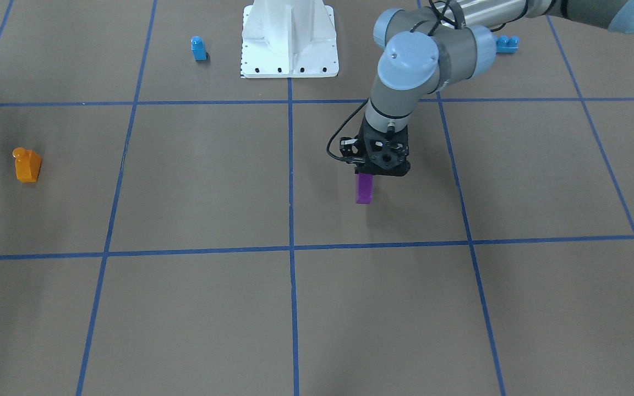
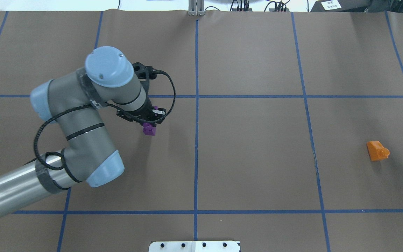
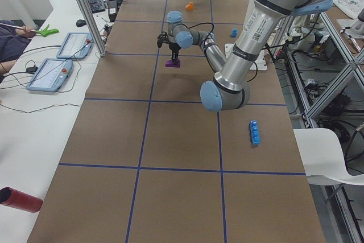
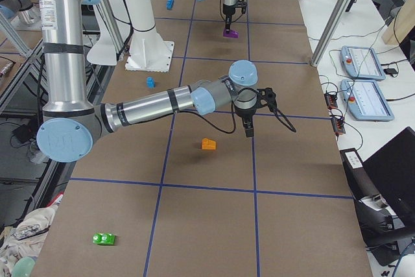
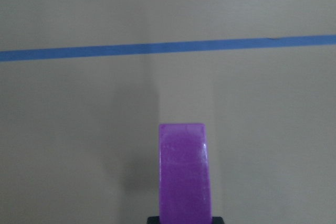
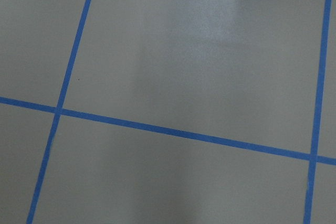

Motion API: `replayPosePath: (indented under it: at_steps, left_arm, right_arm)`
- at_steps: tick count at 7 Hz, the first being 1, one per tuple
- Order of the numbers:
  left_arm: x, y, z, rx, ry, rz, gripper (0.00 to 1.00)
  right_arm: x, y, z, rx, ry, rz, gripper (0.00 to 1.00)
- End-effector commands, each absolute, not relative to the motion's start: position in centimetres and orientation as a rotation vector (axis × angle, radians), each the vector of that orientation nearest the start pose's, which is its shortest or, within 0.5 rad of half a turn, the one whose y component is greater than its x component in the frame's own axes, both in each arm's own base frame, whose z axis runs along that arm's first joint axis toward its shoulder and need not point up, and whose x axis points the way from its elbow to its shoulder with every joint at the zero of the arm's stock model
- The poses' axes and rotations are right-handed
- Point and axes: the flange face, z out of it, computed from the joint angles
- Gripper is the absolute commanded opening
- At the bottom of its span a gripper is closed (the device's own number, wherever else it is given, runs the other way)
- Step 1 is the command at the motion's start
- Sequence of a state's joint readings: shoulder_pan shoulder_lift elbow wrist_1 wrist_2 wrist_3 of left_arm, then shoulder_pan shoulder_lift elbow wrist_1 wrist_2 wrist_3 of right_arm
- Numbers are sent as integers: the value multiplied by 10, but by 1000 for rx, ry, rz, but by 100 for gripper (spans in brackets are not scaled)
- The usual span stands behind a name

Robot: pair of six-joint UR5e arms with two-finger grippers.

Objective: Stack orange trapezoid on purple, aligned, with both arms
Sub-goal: 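Carry the purple block with the left gripper to the table center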

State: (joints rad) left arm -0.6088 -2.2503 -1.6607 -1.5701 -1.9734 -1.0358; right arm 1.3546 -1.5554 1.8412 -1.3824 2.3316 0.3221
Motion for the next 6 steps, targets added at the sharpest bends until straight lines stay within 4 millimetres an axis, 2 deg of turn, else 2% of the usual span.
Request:
replayPosePath:
  at_steps: [1,2,3,4,6]
  left_arm:
    - [574,-477,166,88,823,110,0]
    - [588,-475,164,86,810,115,0]
    - [605,-463,170,95,792,130,0]
    - [613,-455,166,92,795,138,0]
    - [636,-448,145,81,797,150,0]
  right_arm:
    - [-44,-507,496,235,-838,-79,100]
    - [-45,-507,496,234,-838,-81,100]
    - [-45,-507,496,234,-839,-81,100]
    - [-45,-507,496,234,-838,-81,100]
    - [-45,-507,496,234,-838,-81,100]
